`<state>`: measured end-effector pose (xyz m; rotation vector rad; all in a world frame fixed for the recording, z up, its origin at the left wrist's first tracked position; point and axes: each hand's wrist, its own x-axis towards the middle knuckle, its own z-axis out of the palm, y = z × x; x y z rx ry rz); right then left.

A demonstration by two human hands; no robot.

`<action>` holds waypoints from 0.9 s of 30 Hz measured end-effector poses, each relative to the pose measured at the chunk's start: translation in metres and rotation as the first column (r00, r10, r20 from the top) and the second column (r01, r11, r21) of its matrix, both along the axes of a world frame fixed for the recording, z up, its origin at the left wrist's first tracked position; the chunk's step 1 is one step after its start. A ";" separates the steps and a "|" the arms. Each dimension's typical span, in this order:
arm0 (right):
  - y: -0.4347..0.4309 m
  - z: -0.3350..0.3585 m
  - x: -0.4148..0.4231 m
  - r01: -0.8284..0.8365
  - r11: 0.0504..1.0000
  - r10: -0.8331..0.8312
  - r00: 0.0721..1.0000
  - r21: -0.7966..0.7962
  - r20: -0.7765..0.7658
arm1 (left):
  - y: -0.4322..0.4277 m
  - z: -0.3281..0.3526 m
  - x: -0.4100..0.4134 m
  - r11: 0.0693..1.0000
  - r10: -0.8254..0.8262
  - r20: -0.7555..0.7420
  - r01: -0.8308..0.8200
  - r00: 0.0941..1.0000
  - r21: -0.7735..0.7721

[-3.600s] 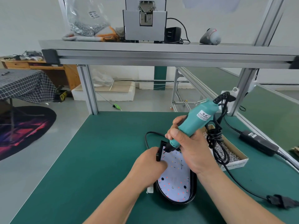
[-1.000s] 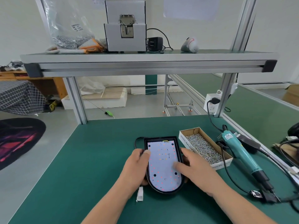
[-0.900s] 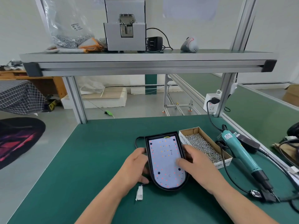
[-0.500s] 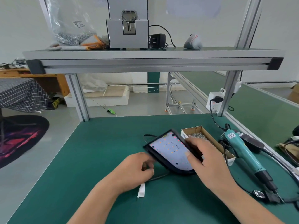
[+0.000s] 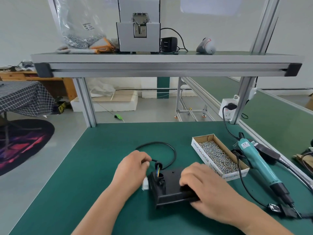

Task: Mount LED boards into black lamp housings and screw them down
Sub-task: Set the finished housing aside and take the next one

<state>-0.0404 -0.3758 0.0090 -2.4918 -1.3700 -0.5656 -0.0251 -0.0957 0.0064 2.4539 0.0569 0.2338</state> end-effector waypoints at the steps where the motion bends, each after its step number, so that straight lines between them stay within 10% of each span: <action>1: 0.002 0.000 -0.001 -0.003 0.999 0.003 1.000 -0.051 -0.004 | -0.001 0.001 0.000 0.998 0.008 -0.005 -0.009 1.000 -0.067; 15: -0.003 0.009 -0.001 0.066 0.976 -0.115 0.965 -0.207 -0.235 | -0.021 0.012 -0.014 0.641 -0.300 -0.075 0.142 0.951 -0.754; 22: 0.028 0.021 0.009 0.345 0.928 -0.207 0.791 0.141 -0.575 | -0.016 0.012 -0.015 0.536 -0.423 0.018 0.266 0.906 -0.801; 27: 0.058 0.027 0.019 0.472 0.775 0.088 0.579 0.421 -0.811 | -0.015 0.013 -0.015 0.559 -0.478 0.018 0.320 0.878 -0.765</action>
